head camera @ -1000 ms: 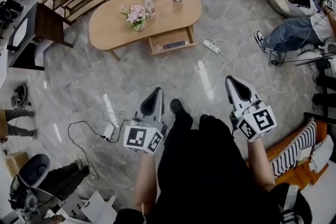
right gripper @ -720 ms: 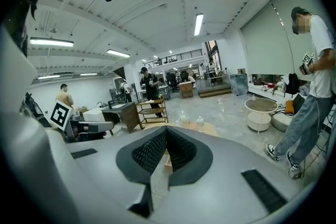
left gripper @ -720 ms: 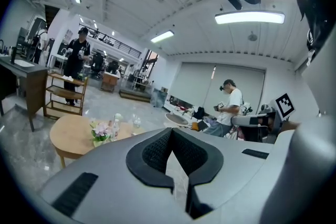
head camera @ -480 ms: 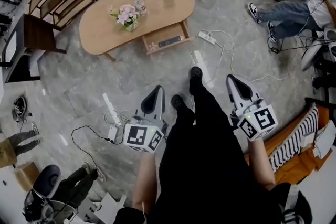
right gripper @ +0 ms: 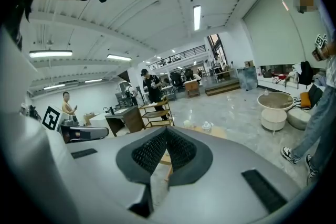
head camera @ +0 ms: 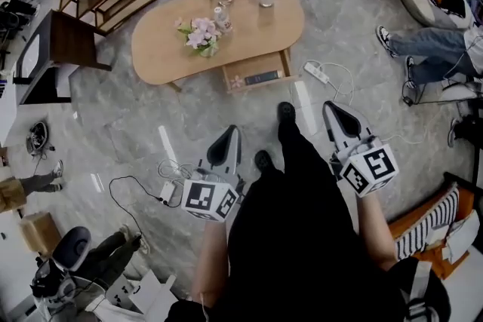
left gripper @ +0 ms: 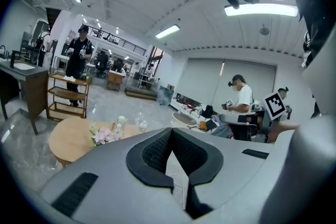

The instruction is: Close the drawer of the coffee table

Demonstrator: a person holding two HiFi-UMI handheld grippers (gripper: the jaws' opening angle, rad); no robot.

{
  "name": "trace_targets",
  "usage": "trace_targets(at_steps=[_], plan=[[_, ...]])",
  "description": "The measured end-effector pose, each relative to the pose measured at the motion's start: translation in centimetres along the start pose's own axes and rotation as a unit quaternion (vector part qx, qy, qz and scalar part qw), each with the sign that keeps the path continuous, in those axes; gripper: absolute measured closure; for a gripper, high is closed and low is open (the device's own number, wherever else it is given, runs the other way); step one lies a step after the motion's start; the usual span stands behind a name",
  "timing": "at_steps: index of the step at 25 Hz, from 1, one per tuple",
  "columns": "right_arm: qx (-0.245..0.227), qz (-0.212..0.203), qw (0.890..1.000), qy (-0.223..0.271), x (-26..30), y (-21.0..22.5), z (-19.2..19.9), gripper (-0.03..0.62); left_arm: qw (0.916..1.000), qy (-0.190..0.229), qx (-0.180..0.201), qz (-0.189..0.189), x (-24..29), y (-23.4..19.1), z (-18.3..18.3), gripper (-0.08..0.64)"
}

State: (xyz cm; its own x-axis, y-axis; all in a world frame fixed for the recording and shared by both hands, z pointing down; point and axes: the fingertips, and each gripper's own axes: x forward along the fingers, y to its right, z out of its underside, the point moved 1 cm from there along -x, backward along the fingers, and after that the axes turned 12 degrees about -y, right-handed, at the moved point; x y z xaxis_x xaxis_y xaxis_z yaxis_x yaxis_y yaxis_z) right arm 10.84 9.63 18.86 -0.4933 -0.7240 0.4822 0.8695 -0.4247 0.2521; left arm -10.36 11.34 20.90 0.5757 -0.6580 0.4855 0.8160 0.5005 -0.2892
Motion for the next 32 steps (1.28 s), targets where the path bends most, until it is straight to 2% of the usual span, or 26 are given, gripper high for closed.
trace_targets(at_steps=[7, 13, 17, 22, 28, 32], plan=[[-0.025, -0.042, 0.999, -0.02, 5.8, 5.6, -4.0, 0.581, 0.9991, 0.003, -0.015, -0.039, 5.2, -1.7, -4.8, 0.547], [-0.053, -0.063, 0.994, -0.072, 9.5, 9.9, -3.3, 0.581, 0.9972, -0.017, -0.042, -0.059, 9.4, -2.2, -4.3, 0.546], [-0.069, -0.071, 0.987, -0.124, 11.7, 10.7, -0.6, 0.58, 0.9946, -0.039, -0.064, -0.072, 11.3, -3.7, -2.7, 0.548], [-0.08, -0.082, 0.976, -0.183, 14.5, 10.8, 3.1, 0.58, 0.9923, -0.071, -0.081, -0.061, 13.8, -5.6, -0.2, 0.546], [-0.092, -0.071, 0.965, -0.234, 19.2, 11.7, 8.7, 0.58, 0.9858, -0.127, -0.093, -0.059, 17.6, -10.4, 6.2, 0.546], [-0.098, -0.062, 0.96, -0.256, 23.0, 12.9, 12.6, 0.58, 0.98, -0.173, -0.078, -0.059, 21.2, -14.2, 11.7, 0.546]])
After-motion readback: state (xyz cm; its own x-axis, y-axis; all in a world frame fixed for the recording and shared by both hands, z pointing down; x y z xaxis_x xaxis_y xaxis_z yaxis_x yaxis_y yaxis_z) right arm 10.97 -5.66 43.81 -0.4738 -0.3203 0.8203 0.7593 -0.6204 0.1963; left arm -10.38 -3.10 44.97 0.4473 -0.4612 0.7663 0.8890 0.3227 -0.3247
